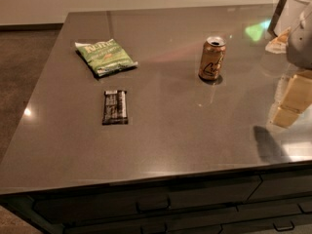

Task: Pick rxbar chocolate

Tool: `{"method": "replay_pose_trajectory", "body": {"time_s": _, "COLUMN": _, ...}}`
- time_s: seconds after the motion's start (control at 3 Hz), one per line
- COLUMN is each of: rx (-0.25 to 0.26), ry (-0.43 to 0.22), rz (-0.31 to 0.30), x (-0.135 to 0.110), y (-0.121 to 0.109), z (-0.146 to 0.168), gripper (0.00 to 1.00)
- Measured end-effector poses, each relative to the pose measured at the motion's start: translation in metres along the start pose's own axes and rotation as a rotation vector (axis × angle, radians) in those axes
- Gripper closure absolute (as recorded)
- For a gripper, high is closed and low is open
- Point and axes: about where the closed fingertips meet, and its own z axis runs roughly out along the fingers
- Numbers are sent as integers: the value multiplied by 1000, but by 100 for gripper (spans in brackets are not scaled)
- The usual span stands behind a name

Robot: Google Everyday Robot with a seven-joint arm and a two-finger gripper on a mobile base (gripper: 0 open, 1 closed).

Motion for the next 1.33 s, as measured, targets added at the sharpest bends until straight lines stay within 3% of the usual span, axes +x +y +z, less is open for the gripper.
{"method": "replay_pose_trajectory", "body": {"time_s": 0.33, "rx": 0, "ry": 0, "rz": 0, "x": 0, "y": 0, "z": 0, "gripper": 0}}
{"method": "replay_pose_trajectory", "body": {"time_s": 0.67, "rx": 10, "ry": -10, "rz": -40, "x": -10, "y": -8, "z": 2, "gripper": 0}}
{"method": "replay_pose_trajectory", "body": {"time_s": 1.0, "rx": 11, "ry": -49, "rz": -129, "x": -37, "y": -25, "z": 11, "gripper": 0}}
{"method": "replay_pose_trajectory", "body": {"time_s": 1.33, "rx": -17, "ry": -88, "rz": -256, "x": -76, "y": -38, "z": 28, "gripper": 0}}
